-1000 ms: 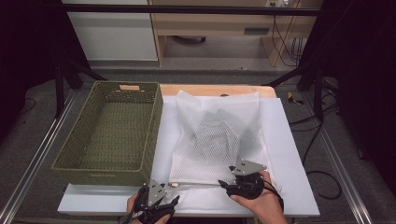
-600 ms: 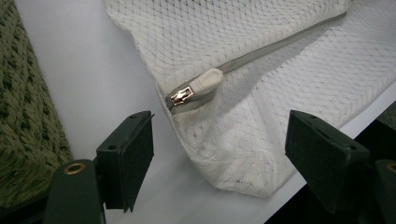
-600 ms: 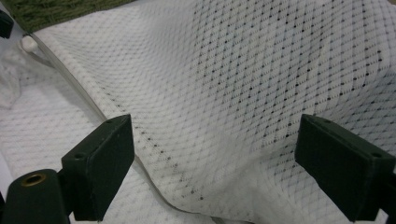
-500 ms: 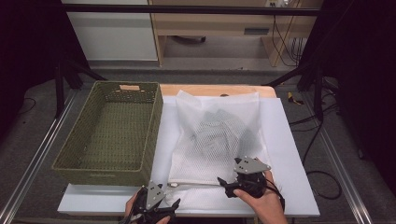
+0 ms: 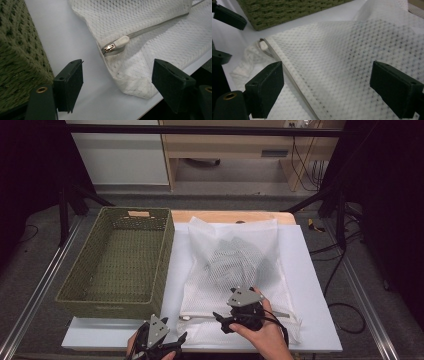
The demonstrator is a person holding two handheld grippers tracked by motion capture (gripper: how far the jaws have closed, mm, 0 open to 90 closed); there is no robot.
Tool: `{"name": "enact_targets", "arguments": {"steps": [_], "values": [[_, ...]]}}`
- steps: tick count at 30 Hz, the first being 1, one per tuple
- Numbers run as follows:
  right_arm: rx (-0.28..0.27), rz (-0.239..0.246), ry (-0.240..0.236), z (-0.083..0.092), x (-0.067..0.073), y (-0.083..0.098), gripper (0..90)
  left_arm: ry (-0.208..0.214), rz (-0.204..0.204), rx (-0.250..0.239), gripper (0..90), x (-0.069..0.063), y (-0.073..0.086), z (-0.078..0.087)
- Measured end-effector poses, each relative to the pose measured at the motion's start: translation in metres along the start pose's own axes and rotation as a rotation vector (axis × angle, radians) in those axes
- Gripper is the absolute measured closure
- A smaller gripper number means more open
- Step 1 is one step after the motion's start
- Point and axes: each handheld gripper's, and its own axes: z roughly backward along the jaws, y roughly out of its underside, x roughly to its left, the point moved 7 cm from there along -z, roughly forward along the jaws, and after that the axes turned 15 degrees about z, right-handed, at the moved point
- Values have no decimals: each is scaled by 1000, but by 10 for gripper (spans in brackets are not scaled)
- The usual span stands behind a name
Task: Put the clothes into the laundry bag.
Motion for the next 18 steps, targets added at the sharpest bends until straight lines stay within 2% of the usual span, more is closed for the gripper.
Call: {"name": "enact_targets", "arguments": {"steps": [4,13,18], "values": [[1,38,-22,-8,2,-12,118,1,7,1,255,2,0,0],[2,63,-31,-15,0,-26,123,17,25,-2,280,5,0,0],[10,69,-40,-20,1,-28,137,27,33,9,346,6,2,-6]]}}
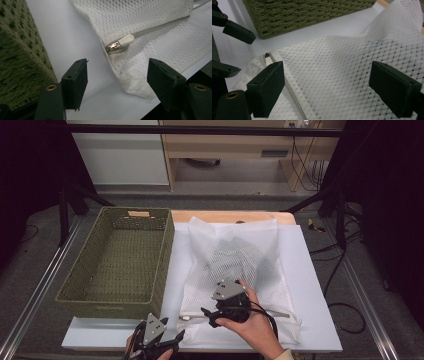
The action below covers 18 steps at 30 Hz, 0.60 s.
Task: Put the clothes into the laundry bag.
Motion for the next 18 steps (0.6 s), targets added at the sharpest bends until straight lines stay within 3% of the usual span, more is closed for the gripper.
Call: {"name": "enact_targets", "arguments": {"steps": [4,7,12,18], "values": [[-7,8,-8,-3,5,-4,141,24,36,17,411,3,-1,-10],[-19,7,-15,-5,7,-6,142,69,66,38,453,3,-2,-19],[-20,3,-26,-7,9,-6,143,88,71,66,496,4,-1,-30],[-21,-9,-31,-8,10,-3,144,98,64,60,607,1,-4,-34]]}}
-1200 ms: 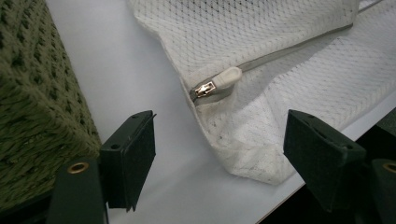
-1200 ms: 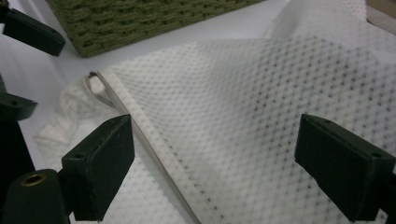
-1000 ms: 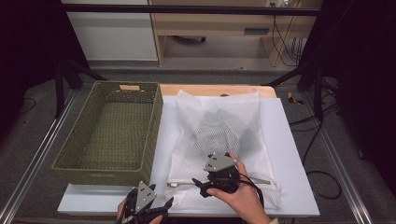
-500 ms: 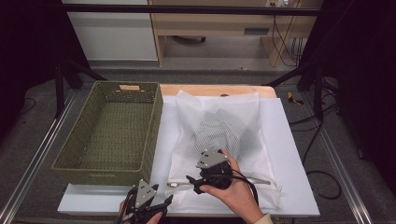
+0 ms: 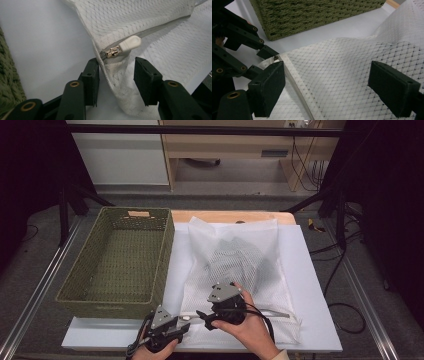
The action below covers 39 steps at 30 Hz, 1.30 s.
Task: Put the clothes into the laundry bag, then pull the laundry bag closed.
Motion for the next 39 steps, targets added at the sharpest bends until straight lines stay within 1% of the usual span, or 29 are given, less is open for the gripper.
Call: {"name": "enact_targets", "arguments": {"steps": [1,2,5,7,8,10,12,13,14,16,17,18,19,21,23,27,31,35,39], "values": [[2,0,-1,0,0,1,145,-5,-8,-5,655,1,-1,1],[5,0,-2,0,0,2,145,-16,-6,-16,694,1,-2,2],[12,4,1,2,2,3,146,-3,9,-36,785,1,-4,4],[9,9,3,5,4,3,151,12,18,-38,804,0,-4,5],[6,13,2,6,5,2,151,11,19,-50,815,-1,-4,6],[5,26,-3,8,8,-1,154,13,20,-58,821,-3,-6,8],[3,47,-15,9,12,-3,163,12,9,-71,822,-5,-8,10],[5,60,-24,9,15,-5,166,13,0,-70,824,-6,-8,11],[9,75,-25,8,16,-6,174,13,-1,-72,827,-6,-9,11],[11,84,-22,7,18,-9,193,16,3,-78,837,-6,-10,12],[12,90,-30,7,20,-10,197,18,3,-82,844,-6,-10,12],[11,100,-30,6,21,-11,212,16,-4,-81,851,-6,-11,13],[12,113,-31,5,23,-12,230,16,0,-88,860,-6,-11,13],[16,127,-34,5,25,-13,254,20,2,-97,867,-6,-14,15],[13,139,-40,5,27,-15,295,16,-7,-101,873,-7,-14,16],[4,150,-49,5,31,-19,364,20,-7,-101,877,-9,-15,17],[4,174,-58,3,34,-23,441,19,-8,-96,878,-9,-15,17],[7,178,-64,1,37,-25,515,23,-4,-96,878,-9,-15,17],[15,179,-63,-1,37,-26,554,22,-2,-97,878,-9,-15,17]]}}
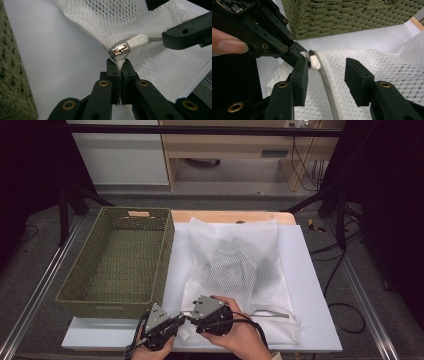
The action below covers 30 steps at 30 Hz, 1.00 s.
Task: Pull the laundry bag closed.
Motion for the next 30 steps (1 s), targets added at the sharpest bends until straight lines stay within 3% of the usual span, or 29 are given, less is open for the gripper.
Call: {"name": "enact_targets", "arguments": {"steps": [19,30], "values": [[5,10,-26,-4,3,-2,694,-5,5,1,880,2,0,1],[7,4,-42,-11,5,-2,715,-5,4,3,880,1,1,1]]}}
